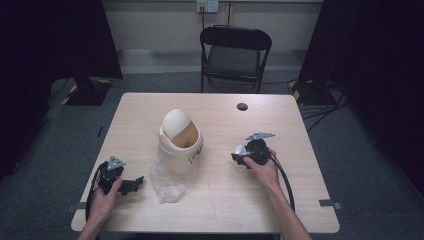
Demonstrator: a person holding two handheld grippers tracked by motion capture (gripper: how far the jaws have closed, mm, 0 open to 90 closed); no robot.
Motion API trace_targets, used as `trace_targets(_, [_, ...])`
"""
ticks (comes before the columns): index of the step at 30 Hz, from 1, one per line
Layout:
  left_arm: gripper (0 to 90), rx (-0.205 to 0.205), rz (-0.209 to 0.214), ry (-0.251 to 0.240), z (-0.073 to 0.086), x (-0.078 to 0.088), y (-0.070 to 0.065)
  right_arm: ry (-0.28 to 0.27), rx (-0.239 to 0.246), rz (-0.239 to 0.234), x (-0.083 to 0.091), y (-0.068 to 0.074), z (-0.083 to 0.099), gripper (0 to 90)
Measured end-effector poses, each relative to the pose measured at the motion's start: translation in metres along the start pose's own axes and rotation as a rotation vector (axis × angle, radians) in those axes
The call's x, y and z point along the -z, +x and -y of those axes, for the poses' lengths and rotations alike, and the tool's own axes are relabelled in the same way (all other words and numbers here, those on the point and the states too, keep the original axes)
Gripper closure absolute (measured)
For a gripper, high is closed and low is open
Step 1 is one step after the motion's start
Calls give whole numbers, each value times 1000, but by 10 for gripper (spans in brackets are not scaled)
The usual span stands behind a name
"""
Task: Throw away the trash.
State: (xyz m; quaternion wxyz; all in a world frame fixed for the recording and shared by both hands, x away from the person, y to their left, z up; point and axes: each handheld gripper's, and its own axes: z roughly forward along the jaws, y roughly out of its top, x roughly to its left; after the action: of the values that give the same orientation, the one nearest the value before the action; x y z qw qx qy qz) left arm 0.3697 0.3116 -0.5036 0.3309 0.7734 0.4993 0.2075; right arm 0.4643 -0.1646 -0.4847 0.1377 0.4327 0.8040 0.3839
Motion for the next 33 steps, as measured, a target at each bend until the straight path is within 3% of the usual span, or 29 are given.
trace_targets(8, [4,-2,0,1,0,0,0,16,0,24,-5,-2,7,345])
trace_targets(14, [4,0,0,0,0,0,0,-5,9,37,-6,1,7,442])
trace_targets(20, [4,0,0,0,0,0,0,-18,-11,31,-4,0,8,509])
trace_targets(33, [4,0,0,0,0,0,0,-66,-2,6,4,6,4,578])
